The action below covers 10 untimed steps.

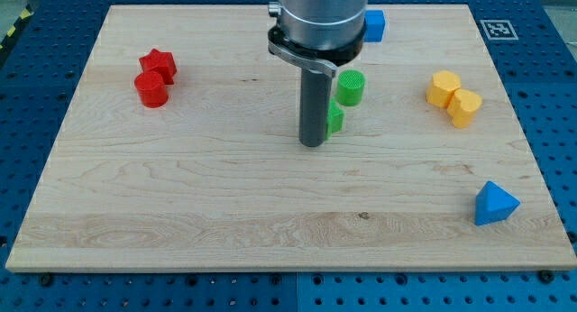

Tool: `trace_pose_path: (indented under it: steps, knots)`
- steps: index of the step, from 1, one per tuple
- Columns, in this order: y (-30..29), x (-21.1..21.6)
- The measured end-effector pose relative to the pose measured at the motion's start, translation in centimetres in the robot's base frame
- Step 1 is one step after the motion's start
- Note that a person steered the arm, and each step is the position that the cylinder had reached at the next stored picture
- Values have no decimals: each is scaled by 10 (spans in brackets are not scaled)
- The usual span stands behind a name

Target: Move your arm to green circle

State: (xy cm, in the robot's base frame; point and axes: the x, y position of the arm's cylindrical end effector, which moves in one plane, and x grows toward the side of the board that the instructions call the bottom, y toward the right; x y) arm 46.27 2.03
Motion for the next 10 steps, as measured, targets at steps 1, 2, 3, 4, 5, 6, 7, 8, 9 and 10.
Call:
trace_pose_path:
  steps: [1,2,3,4,5,6,7,8,9,10]
  knots:
    - [0,-2]
    - [0,-1]
    - [11,37]
    - [35,44]
    - [51,38]
    - [66,24]
    - [79,6]
    - [91,-16]
    - [99,-36]
    - [99,-42]
